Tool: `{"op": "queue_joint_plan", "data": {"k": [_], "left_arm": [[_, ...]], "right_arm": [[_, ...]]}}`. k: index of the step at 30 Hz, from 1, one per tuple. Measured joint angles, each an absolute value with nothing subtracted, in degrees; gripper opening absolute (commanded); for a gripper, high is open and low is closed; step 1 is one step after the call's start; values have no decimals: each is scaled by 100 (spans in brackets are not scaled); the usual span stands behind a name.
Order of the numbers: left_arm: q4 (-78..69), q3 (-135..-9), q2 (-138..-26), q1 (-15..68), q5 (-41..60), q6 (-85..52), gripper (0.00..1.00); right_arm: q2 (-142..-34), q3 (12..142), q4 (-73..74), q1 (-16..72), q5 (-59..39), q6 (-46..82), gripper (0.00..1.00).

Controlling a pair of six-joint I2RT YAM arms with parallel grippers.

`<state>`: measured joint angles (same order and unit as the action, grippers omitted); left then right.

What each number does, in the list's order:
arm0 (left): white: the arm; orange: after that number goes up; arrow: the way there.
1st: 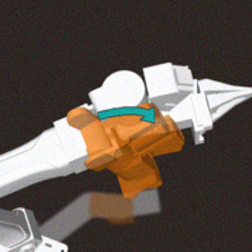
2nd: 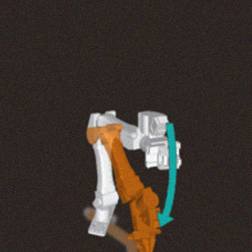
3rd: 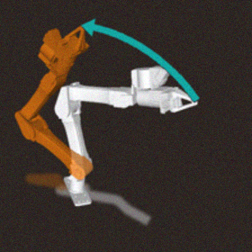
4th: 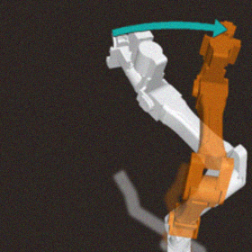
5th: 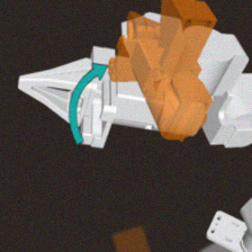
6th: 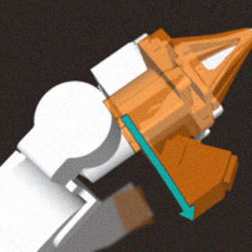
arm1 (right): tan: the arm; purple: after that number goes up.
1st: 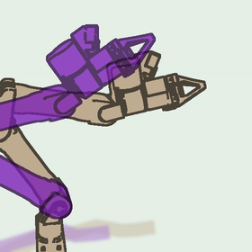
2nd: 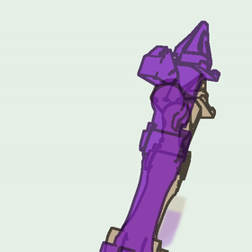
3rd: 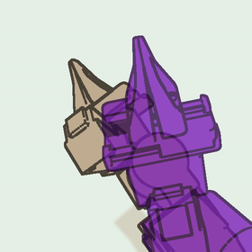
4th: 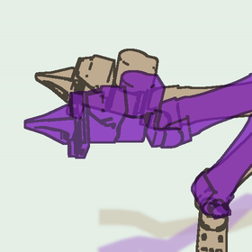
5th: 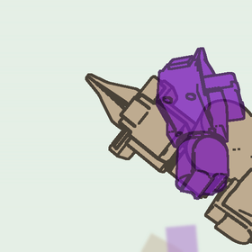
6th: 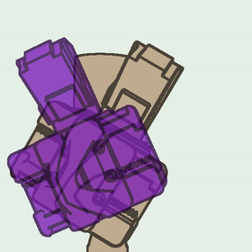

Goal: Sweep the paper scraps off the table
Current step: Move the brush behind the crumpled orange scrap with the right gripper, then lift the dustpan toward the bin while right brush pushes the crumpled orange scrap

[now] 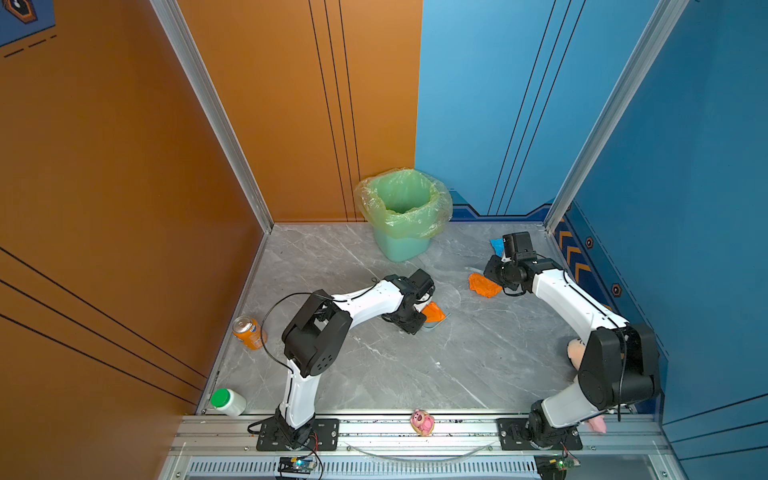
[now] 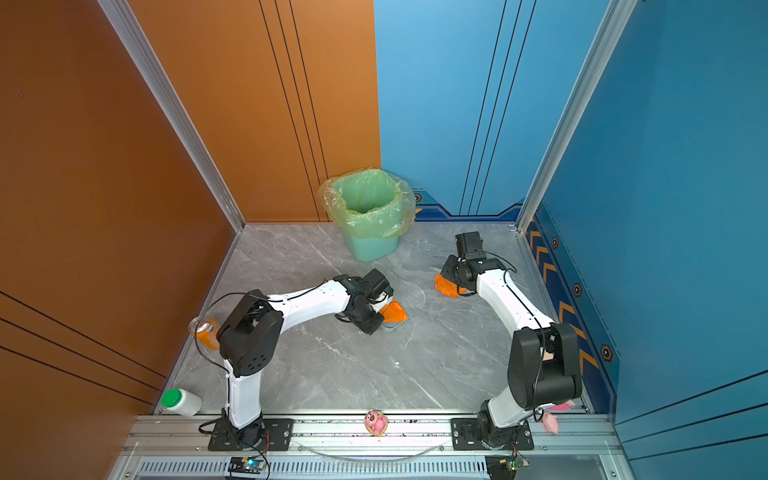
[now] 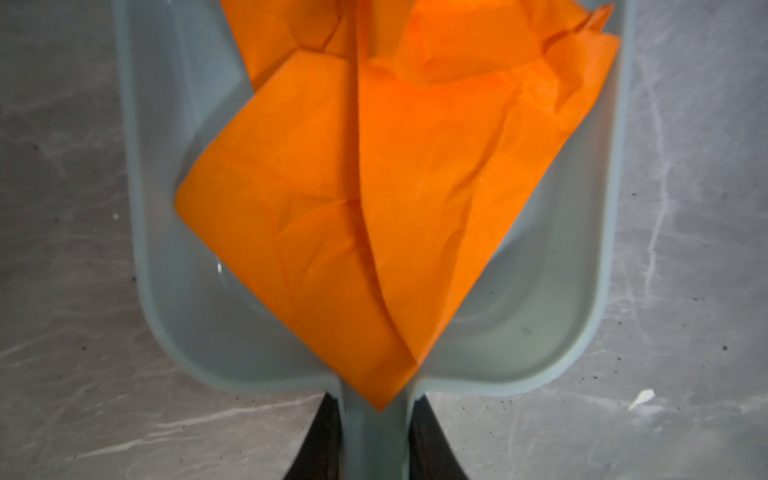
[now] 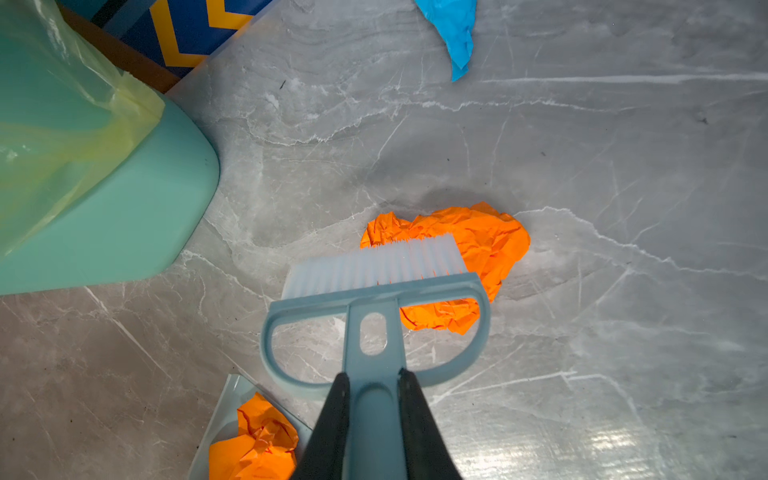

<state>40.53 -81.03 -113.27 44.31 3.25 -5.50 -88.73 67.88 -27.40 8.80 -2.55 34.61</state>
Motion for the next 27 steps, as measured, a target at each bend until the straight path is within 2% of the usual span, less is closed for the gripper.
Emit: {"op": "queue_joint_plan", "data": {"k": [27], "left_arm": [[4121,-8149,-11327,4357,349,-827,0]], "right_arm": [[-8458,6689,-2832,672,167,2783,0]]}}
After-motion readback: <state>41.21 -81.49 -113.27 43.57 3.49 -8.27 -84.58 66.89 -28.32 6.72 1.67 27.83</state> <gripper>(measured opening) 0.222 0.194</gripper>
